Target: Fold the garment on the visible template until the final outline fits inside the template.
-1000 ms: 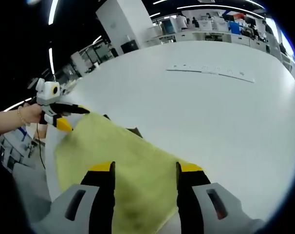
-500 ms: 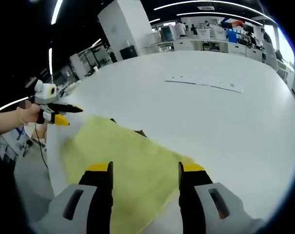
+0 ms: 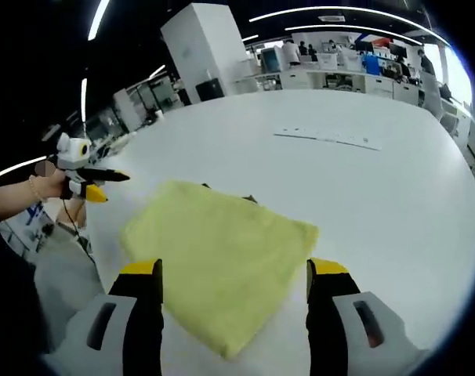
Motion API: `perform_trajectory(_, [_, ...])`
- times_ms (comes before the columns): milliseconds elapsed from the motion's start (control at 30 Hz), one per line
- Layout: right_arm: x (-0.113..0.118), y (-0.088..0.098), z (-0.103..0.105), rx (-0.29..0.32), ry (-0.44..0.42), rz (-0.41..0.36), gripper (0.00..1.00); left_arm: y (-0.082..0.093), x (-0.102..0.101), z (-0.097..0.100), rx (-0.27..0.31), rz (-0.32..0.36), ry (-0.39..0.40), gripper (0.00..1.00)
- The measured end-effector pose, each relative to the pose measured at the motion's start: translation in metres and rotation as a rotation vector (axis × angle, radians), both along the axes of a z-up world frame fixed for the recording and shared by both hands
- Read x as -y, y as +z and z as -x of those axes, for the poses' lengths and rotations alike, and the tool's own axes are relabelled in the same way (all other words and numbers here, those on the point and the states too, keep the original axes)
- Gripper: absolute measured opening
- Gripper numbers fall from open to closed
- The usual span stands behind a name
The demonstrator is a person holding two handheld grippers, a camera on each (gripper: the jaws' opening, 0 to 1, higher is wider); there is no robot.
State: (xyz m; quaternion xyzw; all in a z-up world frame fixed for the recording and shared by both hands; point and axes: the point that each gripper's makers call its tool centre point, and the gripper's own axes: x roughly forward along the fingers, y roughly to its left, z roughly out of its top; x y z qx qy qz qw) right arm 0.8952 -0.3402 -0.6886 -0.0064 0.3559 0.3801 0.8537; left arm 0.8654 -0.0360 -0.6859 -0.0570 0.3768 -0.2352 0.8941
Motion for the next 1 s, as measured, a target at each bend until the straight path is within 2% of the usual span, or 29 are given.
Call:
perform_trajectory(233, [0.013, 0.01, 0.039, -0.007, -0.022, -0.011, 0.84, 0.016, -0.01, 0.031, 0.013, 0.007, 0.017, 0.99])
perform_trajectory(400, [0.02, 0.021, 0.064, -0.008, -0.035, -0.045, 0.96, 0.022, -0.021, 0.053, 0.012, 0.005, 0.041, 1.0])
perform_trajectory(733, [0.03, 0.037, 0.101, 0.0, -0.061, -0.071, 0.99, 0.035, -0.029, 0.096, 0.01, 0.012, 0.082, 1.0])
perform_trajectory(1000, [0.041, 0.04, 0.124, -0.006, -0.099, -0.076, 0.99, 0.044, -0.03, 0.119, 0.014, 0.012, 0.093, 1.0])
